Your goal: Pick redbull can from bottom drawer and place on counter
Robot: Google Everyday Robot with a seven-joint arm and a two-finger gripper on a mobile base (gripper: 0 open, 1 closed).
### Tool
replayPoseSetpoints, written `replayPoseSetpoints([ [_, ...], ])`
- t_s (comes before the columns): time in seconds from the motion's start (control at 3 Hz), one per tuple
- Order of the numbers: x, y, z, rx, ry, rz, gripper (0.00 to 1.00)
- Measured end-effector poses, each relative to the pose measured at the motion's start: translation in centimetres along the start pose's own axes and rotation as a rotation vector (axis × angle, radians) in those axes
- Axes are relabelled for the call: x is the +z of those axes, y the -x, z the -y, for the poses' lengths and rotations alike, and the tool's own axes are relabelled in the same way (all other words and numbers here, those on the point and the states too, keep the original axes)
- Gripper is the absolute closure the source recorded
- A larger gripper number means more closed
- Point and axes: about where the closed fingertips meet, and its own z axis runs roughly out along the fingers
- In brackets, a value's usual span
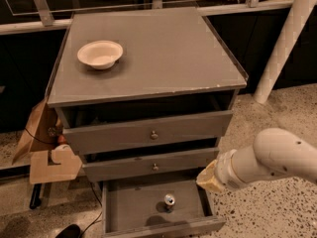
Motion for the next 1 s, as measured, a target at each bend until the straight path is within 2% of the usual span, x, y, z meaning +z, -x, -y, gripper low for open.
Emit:
replayPoseSetpoints([
  [0.67,11.1,-6.6,3.4,-0.017,-0.003,0.11,1.0],
  [1.0,16.6,-10.1,4.5,0.008,0.042,0.154,1.0],
])
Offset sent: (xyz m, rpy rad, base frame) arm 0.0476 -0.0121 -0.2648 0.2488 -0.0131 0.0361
